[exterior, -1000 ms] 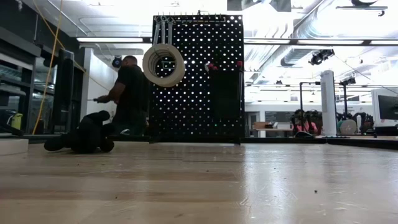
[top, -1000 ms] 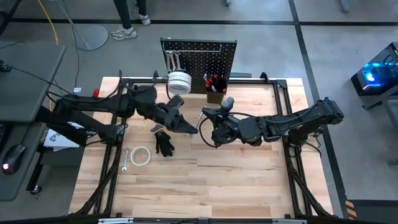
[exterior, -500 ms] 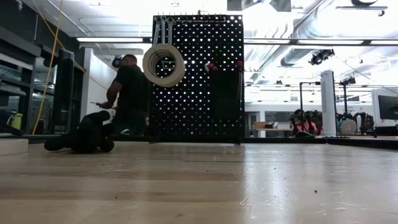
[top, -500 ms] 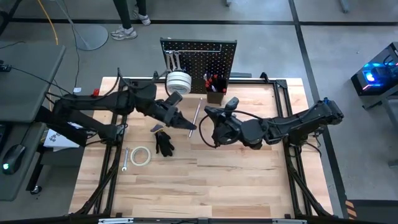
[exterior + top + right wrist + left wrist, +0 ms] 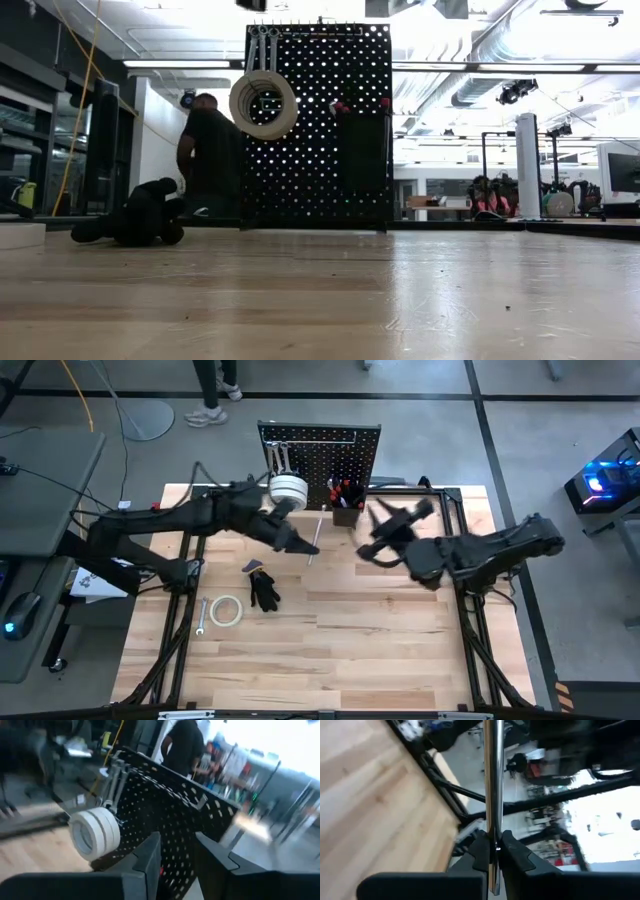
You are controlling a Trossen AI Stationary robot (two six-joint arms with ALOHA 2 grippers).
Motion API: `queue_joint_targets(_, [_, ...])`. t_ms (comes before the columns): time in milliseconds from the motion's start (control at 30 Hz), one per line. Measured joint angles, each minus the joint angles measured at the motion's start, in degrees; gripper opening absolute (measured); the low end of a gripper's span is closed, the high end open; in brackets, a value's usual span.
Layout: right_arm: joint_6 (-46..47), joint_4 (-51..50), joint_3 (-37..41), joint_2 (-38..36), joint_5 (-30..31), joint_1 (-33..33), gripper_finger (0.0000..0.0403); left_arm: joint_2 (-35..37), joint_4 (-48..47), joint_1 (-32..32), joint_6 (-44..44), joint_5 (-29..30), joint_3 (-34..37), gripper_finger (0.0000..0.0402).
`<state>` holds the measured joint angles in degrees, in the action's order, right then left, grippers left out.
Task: Hang tools onto peg board
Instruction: Put the magnetic telescoping into the black bin on the peg board
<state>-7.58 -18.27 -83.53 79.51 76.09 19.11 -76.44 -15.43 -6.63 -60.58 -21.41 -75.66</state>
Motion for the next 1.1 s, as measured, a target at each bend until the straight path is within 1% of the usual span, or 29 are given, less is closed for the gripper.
queue_joint_targets(67, [11.6, -7.8, 0.0, -2.9, 0.0, 0.0, 0.0103, -3.1, 3.1, -1.4, 0.9, -0.5, 0.0, 0.001])
queue_joint_targets(133, [21.7, -15.5, 0.0, -5.9, 0.0, 0.1, 0.0103, -6.8, 9.7, -2.7, -0.1, -1.6, 0.0, 0.001])
queue_joint_targets(200, [29.8, -21.8, -0.1, -8.3, -0.5, 0.7, 0.0103, -10.8, 18.9, -3.8, -4.2, -3.6, 0.0, 0.001])
queue_joint_targets(300, [38.9, -28.1, -0.1, -10.8, -1.1, 2.1, 0.0103, -16.7, 29.8, -4.8, -12.1, -3.4, 0.0, 0.001])
queue_joint_targets(400, [43.5, -30.5, -0.1, -12.5, -1.1, 3.9, 0.0103, -21.3, 39.6, -5.0, -22.1, 0.8, 0.1, 0.001])
queue_joint_targets(500, [43.7, -30.5, -0.1, -12.7, -1.1, 5.7, 0.0103, -24.3, 50.8, -4.0, -31.8, 8.1, 0.1, 0.001])
queue_joint_targets(567, [43.7, -30.5, -0.1, -12.7, -1.1, 6.4, 0.0103, -25.7, 55.7, -3.0, -35.7, 14.6, 0.1, 0.001])
queue_joint_targets(667, [44.8, -30.4, -0.1, -12.6, -0.8, 6.6, 0.0103, -26.1, 55.5, -1.4, -38.6, 23.1, 0.1, 0.001])
queue_joint_targets(733, [46.8, -30.4, -0.1, -12.5, -0.3, 6.6, 0.0103, -26.0, 54.8, -0.5, -39.6, 26.0, 0.9, 0.001])
queue_joint_targets(867, [51.2, -30.4, -0.1, -12.4, 0.3, 6.1, 0.0103, -26.0, 53.9, 0.6, -41.4, 28.7, 3.2, 0.001])
queue_joint_targets(967, [55.4, -30.4, -0.1, -11.8, -0.7, 4.8, 0.0103, -26.0, 56.2, 0.8, -42.9, 30.8, 6.0, 0.001])
queue_joint_targets(1033, [55.6, -30.3, -0.1, -10.9, -3.2, 3.6, 0.0103, -26.0, 59.0, 0.3, -43.2, 31.5, 7.6, 0.001])
queue_joint_targets(1100, [55.6, -30.2, -0.1, -9.5, -7.3, 1.6, 0.0103, -26.0, 60.4, -0.6, -43.2, 32.0, 8.7, 0.001])
